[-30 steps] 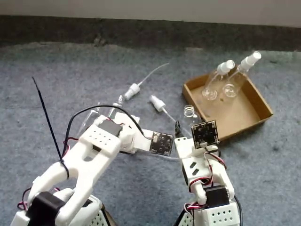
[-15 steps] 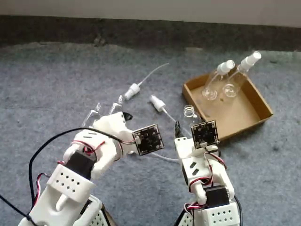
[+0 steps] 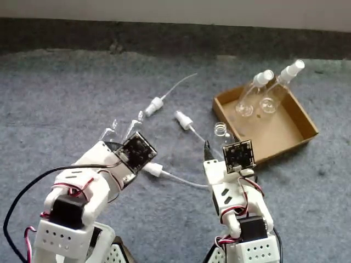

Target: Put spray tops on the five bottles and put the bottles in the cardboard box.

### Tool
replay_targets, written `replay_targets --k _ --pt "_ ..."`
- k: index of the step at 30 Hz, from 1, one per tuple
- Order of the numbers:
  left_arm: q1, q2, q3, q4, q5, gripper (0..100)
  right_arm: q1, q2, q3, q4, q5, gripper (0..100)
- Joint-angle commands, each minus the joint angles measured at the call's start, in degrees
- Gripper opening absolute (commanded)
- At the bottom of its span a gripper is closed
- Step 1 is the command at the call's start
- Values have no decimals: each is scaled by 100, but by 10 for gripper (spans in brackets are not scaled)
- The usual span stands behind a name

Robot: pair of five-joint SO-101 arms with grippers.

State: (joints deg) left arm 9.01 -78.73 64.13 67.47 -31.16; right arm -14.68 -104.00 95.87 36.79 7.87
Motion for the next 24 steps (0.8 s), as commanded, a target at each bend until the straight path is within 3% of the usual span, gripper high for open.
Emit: replay_targets --k 1,6,9,16,24 --pt "-66 268 -857 651 1169 178 66 -92 558 -145 62 145" --pt "242 1095 -1218 1618 2251 178 66 -84 558 -145 62 145" --pt "453 1763 -1411 1802 3156 179 66 -84 558 -145 62 145" --pt "1130 3248 -1824 1732 5442 181 66 -84 558 -145 62 145" --pt "1262 4171 -1991 659 6505 182 66 -75 558 -145 62 145"
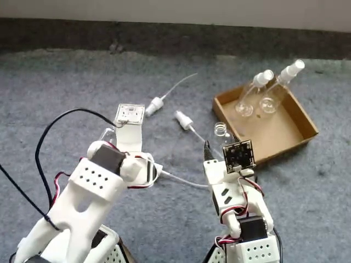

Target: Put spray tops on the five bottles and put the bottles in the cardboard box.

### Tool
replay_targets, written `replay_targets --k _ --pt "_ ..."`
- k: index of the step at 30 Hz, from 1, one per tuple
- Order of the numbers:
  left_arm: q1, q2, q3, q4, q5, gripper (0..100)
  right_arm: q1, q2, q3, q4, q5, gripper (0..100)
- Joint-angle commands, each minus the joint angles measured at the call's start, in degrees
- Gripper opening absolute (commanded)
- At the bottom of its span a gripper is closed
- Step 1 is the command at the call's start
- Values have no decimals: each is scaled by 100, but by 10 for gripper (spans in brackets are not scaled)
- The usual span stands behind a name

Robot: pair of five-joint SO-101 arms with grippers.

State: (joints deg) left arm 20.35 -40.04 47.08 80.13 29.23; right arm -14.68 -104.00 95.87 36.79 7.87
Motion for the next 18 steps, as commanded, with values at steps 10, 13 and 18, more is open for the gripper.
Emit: replay_targets --k 10,13,18 --pt "92 1719 -330 -1705 1925 178 66 -75 558 -145 62 145" --pt "92 2141 -330 -1969 2312 178 66 -84 558 -145 62 145" --pt "101 2563 -330 -2347 2347 178 66 -92 558 -145 62 145"
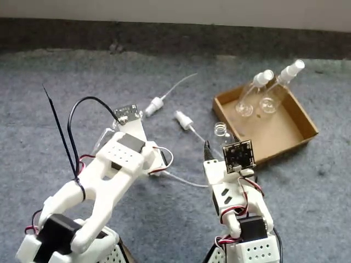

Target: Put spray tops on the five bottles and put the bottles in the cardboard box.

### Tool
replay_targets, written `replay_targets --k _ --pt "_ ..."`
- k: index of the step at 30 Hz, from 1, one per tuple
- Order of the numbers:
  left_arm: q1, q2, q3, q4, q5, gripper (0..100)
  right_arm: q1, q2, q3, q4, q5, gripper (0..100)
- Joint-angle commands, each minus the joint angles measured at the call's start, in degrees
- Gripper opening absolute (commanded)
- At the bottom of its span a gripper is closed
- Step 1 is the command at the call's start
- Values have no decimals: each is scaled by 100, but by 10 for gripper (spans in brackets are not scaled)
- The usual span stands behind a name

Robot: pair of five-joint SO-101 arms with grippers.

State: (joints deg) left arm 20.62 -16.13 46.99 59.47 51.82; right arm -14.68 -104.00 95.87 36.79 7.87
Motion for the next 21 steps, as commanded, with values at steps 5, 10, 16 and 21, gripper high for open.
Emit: replay_targets --k 5,10,16,21 --pt "75 488 -330 -651 88 178 66 -92 558 -145 62 145" --pt "66 637 -338 -967 70 56 66 -92 558 -145 62 145" --pt "75 620 -338 -1002 53 35 66 -92 558 -145 62 145" --pt "110 620 -523 -993 -932 38 66 -101 558 -145 62 145"
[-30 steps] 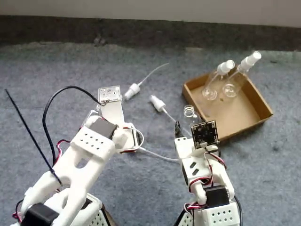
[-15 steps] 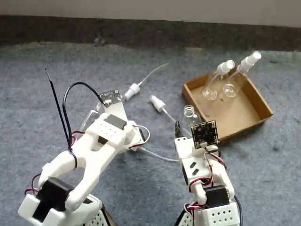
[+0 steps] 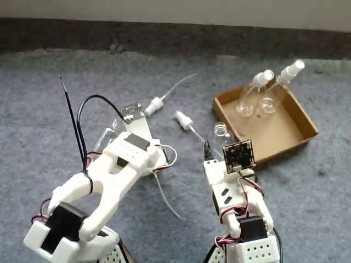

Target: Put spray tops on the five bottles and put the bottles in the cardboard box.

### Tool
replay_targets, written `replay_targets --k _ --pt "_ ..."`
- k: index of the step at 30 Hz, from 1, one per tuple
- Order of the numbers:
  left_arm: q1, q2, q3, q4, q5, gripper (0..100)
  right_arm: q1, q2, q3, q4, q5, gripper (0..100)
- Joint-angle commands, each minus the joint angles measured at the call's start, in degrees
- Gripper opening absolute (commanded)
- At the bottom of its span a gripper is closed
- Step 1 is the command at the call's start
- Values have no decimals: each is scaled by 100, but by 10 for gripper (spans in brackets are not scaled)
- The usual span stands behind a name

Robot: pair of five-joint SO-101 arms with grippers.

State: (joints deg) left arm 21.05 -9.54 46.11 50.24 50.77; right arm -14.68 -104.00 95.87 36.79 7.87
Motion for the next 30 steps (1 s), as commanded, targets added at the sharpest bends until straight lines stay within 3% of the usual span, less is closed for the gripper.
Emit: replay_targets --k 1,15,23,30 --pt "66 -40 -488 -70 -1081 38 66 -101 558 -145 62 145" --pt "22 -48 -1059 -53 -3596 38 66 -119 558 -145 62 145" --pt "13 -198 -2132 176 -3499 34 40 -127 558 -180 62 145" --pt "4 -1842 -2316 527 -3534 34 -48 -127 558 -295 35 145"
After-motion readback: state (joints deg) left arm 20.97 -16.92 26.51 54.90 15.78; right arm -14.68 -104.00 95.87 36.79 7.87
